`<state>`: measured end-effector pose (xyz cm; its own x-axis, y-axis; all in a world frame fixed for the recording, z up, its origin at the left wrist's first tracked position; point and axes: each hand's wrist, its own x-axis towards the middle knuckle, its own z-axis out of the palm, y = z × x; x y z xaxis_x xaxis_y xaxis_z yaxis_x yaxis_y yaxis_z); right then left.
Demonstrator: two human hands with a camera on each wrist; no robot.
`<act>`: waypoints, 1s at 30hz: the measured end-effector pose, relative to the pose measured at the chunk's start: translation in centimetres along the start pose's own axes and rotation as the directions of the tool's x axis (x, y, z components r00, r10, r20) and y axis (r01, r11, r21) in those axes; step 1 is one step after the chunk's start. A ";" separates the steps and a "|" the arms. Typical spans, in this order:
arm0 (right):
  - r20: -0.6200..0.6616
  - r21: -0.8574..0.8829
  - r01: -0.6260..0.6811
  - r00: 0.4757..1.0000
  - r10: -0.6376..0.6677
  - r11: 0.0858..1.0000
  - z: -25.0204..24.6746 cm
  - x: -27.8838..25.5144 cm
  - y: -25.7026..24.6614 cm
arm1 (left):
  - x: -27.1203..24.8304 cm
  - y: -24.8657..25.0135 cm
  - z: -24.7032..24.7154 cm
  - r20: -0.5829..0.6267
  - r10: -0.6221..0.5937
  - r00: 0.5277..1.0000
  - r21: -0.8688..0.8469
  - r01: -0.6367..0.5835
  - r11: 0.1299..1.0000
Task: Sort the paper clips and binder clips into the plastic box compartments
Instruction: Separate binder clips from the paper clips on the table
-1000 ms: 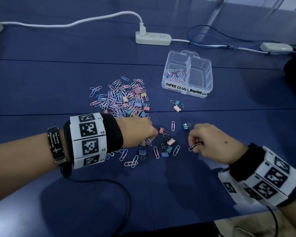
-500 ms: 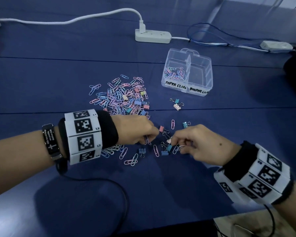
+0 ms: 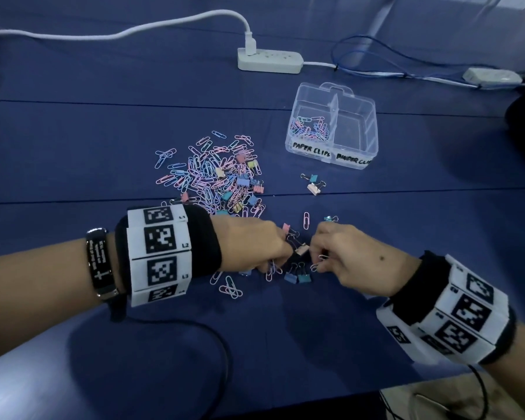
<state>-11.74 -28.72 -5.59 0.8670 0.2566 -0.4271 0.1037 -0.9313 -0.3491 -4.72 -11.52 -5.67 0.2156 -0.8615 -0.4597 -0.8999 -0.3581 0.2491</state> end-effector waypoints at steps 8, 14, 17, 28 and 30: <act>-0.342 -0.058 0.033 0.938 -0.051 0.998 -2.5 2.7 0.0 | 0.0 1.5 -1.0 0.001 -0.034 0.999 0.217 0.033 0.976; -0.161 -0.122 -0.015 0.987 -0.005 0.992 -3.0 5.2 0.6 | 0.3 1.1 -0.5 0.010 -0.007 1.000 0.200 0.005 0.980; -0.128 -0.155 0.000 0.992 -0.020 0.988 -3.0 5.2 0.9 | 0.4 0.5 -0.5 0.005 -0.026 1.000 0.129 0.025 0.991; -0.170 -0.107 0.032 0.984 -0.050 0.994 -3.1 1.7 -0.4 | -0.2 0.5 -0.3 -0.065 -0.111 0.992 0.203 0.122 0.971; -0.142 -0.032 0.118 0.982 -0.121 0.993 -2.6 0.0 -1.6 | -0.2 0.2 -0.4 -0.080 -0.116 0.990 0.205 0.130 0.970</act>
<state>-10.60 -27.92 -2.84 0.9084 0.3283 -0.2590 0.2207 -0.9024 -0.3700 -4.78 -11.59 -5.16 0.3481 -0.8404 -0.4155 -0.9227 -0.3855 0.0068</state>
